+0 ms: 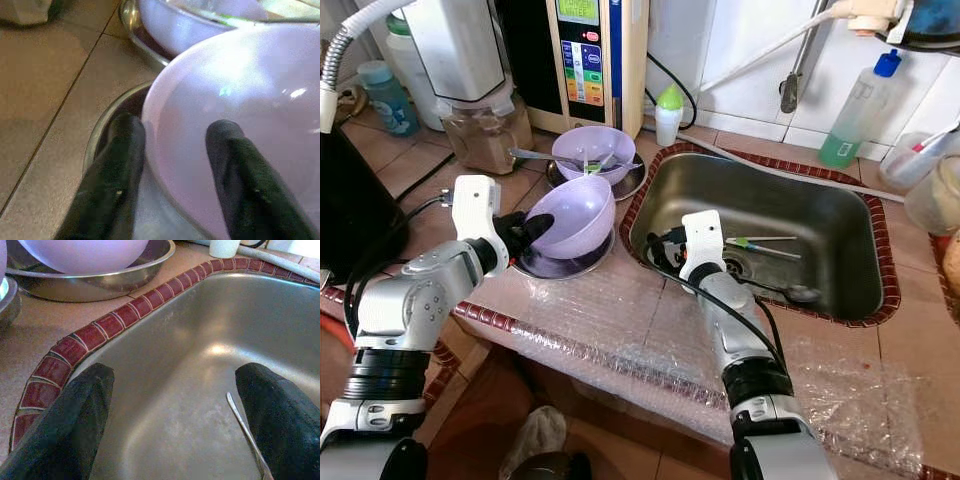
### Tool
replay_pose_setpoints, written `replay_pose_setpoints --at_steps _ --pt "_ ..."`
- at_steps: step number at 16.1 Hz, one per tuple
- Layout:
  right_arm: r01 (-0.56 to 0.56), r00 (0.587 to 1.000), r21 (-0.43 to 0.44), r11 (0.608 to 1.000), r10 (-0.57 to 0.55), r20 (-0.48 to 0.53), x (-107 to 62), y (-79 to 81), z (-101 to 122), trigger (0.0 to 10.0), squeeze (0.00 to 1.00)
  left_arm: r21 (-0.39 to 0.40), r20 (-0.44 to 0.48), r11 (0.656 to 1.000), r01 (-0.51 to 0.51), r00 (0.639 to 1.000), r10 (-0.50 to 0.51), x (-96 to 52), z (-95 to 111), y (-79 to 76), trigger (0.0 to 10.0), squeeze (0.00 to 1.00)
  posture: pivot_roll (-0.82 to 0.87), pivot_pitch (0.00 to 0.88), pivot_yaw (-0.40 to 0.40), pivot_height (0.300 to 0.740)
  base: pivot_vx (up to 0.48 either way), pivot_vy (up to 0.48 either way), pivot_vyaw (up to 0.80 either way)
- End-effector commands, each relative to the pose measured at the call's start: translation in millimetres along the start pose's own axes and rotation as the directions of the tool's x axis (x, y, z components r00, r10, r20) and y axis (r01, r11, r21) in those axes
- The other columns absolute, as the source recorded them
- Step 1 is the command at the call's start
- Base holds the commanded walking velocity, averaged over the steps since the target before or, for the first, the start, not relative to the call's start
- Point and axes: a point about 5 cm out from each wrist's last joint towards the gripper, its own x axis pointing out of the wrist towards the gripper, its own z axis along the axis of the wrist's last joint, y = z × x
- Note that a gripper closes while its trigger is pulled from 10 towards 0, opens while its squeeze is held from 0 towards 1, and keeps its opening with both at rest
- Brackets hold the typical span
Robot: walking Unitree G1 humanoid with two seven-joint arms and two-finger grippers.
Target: Kitchen organization
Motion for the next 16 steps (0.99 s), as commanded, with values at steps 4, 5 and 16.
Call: replay_pose_setpoints --at_steps 4,5,16 --pt "0.004 1.000 -0.013 1.000 -0.004 0.008 -0.7 -0.9 1.5 10.0 0.00 -0.017 -0.003 0.999 -0.039 0.999 0.039 -3.1 1.2 9.5 0.0 0.00 0.06 0.000 0.045 0.740 0.000 0.000 0.00" --pt "0.002 1.000 -0.014 1.000 -0.001 0.008 -0.2 -0.6 1.9 10.0 0.00 -0.024 -0.003 0.998 -0.052 0.999 0.052 -3.9 0.2 11.6 0.0 0.00 0.06 0.000 0.045 0.740 0.000 0.000 0.00" --pt "-0.011 0.992 0.047 0.999 0.005 0.128 1.9 -1.0 23.0 10.0 0.00 -0.044 0.095 0.994 -0.099 0.990 0.102 -6.5 8.9 16.7 0.0 0.00 0.06 0.000 0.038 0.740 0.000 0.000 0.00"
